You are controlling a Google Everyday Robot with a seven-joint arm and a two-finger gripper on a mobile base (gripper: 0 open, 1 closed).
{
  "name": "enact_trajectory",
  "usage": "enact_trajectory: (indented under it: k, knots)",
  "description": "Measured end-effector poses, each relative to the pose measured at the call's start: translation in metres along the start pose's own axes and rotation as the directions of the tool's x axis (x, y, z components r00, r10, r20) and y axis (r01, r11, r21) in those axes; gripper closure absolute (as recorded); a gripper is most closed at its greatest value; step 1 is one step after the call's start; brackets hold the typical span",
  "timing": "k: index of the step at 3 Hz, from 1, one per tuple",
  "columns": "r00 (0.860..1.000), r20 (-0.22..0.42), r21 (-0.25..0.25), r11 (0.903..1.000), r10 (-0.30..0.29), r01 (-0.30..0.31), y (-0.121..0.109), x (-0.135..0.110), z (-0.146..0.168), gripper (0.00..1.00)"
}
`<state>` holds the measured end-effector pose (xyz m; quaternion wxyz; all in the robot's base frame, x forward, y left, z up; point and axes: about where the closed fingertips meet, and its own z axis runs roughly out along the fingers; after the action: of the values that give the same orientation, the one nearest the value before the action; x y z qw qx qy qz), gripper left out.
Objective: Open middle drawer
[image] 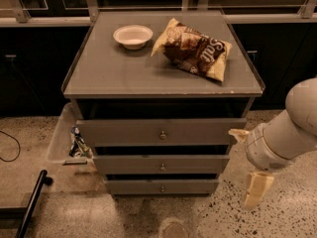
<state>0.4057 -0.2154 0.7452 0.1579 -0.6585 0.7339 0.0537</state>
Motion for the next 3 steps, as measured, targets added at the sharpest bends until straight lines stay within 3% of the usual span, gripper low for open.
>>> enact_trajectory:
  k: [1, 2, 3]
  knots:
    - [1.000, 0.007, -0.022, 0.9993, 0.030, -0.030, -0.010, 0.012, 0.025, 0.00]
    - [1.000, 0.018, -0.035, 0.9993, 0.010, -0.009, -0.037, 0.033, 0.068, 0.00]
    - [0.999, 0.011, -0.031, 0.9982, -0.051, 0.051, -0.057, 0.053, 0.114, 0.00]
